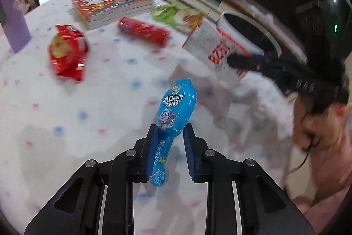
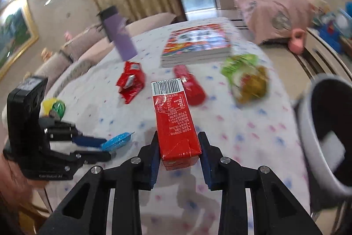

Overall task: Collect trash
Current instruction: 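Grasp the red juice box with the right gripper while the left grasps the blue lollipop, then carry the juice box and lollipop over the bin and release both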

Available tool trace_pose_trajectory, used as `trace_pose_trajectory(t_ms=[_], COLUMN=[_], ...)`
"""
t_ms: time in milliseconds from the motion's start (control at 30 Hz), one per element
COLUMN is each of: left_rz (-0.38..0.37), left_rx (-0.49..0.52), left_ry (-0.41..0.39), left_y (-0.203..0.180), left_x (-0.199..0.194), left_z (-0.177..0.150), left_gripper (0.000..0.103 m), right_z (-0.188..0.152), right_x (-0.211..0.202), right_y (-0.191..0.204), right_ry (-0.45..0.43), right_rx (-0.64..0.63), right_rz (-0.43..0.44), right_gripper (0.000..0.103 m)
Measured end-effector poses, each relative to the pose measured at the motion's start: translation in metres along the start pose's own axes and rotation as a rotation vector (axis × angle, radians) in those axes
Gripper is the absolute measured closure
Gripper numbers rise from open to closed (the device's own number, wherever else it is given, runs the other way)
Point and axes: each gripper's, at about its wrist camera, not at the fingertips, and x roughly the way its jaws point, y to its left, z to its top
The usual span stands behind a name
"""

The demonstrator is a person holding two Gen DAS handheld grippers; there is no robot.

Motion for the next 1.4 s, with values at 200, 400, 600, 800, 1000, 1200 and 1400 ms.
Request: trace_pose_trajectory(t_ms=[200,400,600,800,1000,1200,1400], left_rz=[-0.076,-0.115,-0.126,-0.120,-0.123,-0.127,-0.129], left_rx=[-0.110,-0.111,-0.094,-0.085,-0.057,-0.025,0.005], left_ry=[-0.041,-0.085,-0.099,-0.104,-0.115,-0.129,-0.132], left_y=[-0.028,-0.065,-0.087,-0.099,-0.114,-0.130,-0.147], left_x=[0.014,0.018,0.023,0.026,0.028,0.031,0.040], left_z=[0.009,0.025,0.040,0.050,0.065,0.083,0.105], left_gripper=[0.084,0.086,0.086,0.086,0.086,0.087,0.087], right_z=[-0.022,-0.037,-0.047,-0.052,-0.053,-0.050,-0.043], right_x=[-0.041,-0.074,-0.096,-0.110,-0.123,-0.136,-0.146], right_y=[-0.030,-0.052,-0.069,-0.082,-0.100,-0.117,-0.133], right_ry=[-0.059,-0.113,-0.162,-0.187,-0.218,-0.243,-0.256], right_rx=[0.121,0.208,0.257,0.286,0.317,0.328,0.331], right_rz=[-0.044,-0.073,-0.103,-0.108,-0.129,-0.163,-0.200], right_gripper=[0.071,0.071,0.071,0.071,0.071,0.071,0.071])
